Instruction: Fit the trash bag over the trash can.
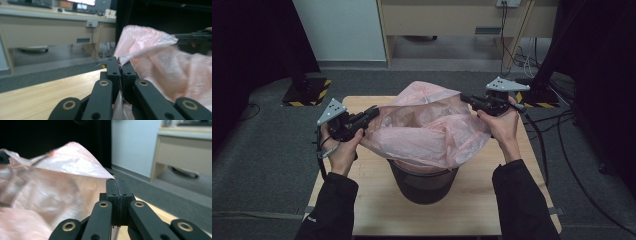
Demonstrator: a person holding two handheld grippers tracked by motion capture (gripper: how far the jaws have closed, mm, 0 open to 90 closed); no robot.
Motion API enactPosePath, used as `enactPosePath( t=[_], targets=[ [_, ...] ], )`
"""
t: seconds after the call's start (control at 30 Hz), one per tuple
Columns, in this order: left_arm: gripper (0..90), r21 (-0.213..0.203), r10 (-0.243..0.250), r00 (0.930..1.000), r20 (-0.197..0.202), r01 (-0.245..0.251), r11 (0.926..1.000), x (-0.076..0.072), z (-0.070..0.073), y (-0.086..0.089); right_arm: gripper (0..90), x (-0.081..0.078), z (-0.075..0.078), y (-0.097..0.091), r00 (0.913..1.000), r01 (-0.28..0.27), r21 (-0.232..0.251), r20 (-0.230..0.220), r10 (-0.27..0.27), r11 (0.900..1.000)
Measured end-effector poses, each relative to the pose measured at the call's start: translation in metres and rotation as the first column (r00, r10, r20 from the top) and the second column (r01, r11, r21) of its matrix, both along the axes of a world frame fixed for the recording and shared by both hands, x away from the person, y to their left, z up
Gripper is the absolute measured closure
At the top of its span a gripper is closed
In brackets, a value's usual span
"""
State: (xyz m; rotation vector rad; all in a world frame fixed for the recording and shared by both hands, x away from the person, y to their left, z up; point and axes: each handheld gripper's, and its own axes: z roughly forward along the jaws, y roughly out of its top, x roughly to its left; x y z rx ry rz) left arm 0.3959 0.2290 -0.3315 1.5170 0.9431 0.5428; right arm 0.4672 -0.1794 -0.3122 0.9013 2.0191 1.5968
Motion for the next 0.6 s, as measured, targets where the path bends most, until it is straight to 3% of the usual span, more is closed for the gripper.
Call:
enactPosePath(
  t=[0.13, 0.27, 0.33, 0.4, 0.47, 0.53, 0.6],
  targets=[
    [88.4, 0.038, 0.023, 0.9979, -0.061, -0.021, 0.9991, 0.013, -0.011, -0.005, 90.0, 0.002, -0.019, -0.004, 0.999, 0.02, -0.022, -0.04, -0.021, 0.9996],
    [88.6, 0.036, 0.014, 0.9889, -0.148, -0.008, 0.9993, 0.02, -0.027, -0.009, 90.0, 0.003, -0.038, -0.004, 0.9966, 0.015, -0.043, -0.08, -0.019, 0.9989],
    [88.6, 0.044, 0.008, 0.9794, -0.202, 0.001, 0.999, 0.022, -0.036, -0.01, 90.0, 0.003, -0.048, -0.002, 0.9955, 0.001, -0.057, -0.095, -0.007, 0.9984],
    [88.6, 0.064, 0.009, 0.9638, -0.266, 0.008, 0.9979, 0.023, -0.048, -0.011, 90.0, 0.001, -0.056, 0.0, 0.9935, -0.008, -0.082, -0.114, -0.001, 0.9966],
    [88.5, 0.062, 0.005, 0.9639, -0.266, 0.012, 0.998, 0.021, -0.052, -0.01, 90.0, -0.001, -0.062, -0.001, 0.9927, -0.012, -0.093, -0.121, 0.0, 0.9956],
    [84.4, 0.03, -0.018, 0.9725, -0.232, 0.026, 0.9992, 0.018, -0.053, -0.007, 89.1, -0.003, -0.063, -0.003, 0.9937, -0.013, -0.076, -0.112, 0.004, 0.997],
    [66.6, 0.004, 0.013, 0.9794, -0.202, -0.012, 0.9999, 0.015, -0.05, -0.003, 77.6, -0.005, -0.062, -0.006, 0.9957, 0.004, -0.066, -0.092, -0.01, 0.9978]
  ],
)
